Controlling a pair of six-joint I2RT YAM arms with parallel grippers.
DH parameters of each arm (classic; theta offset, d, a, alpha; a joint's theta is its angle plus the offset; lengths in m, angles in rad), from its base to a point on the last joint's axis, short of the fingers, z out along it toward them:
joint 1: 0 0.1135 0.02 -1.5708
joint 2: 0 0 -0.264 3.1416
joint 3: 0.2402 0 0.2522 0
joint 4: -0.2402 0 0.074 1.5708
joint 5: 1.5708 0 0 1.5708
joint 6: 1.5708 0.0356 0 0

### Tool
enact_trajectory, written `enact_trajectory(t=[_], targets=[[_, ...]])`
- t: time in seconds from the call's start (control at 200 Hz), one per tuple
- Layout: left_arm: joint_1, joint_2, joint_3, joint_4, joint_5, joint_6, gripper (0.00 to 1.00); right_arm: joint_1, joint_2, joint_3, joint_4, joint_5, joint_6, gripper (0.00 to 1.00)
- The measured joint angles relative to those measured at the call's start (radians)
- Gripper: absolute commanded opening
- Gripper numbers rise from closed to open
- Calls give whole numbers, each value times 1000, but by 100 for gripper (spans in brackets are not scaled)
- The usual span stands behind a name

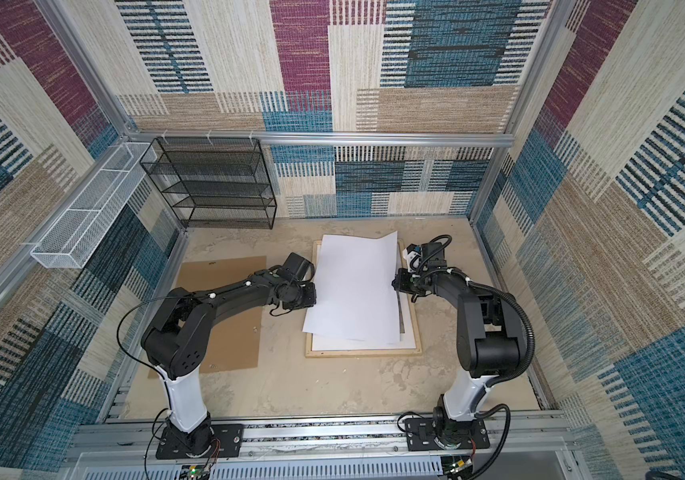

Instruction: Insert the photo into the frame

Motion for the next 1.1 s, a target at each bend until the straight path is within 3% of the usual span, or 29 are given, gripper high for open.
enact_trajectory(t=[0.26,0.656,1.097], targets=[[-2,0,-4,0,0,0,30,3,6,0,0,10,-1,0],[-12,-59,-48,3,3,0,18,18,10,7,-16,57,-1,0],[-61,-110,-105,17,25,-8,17,32,3,22,-69,127,-1,0]])
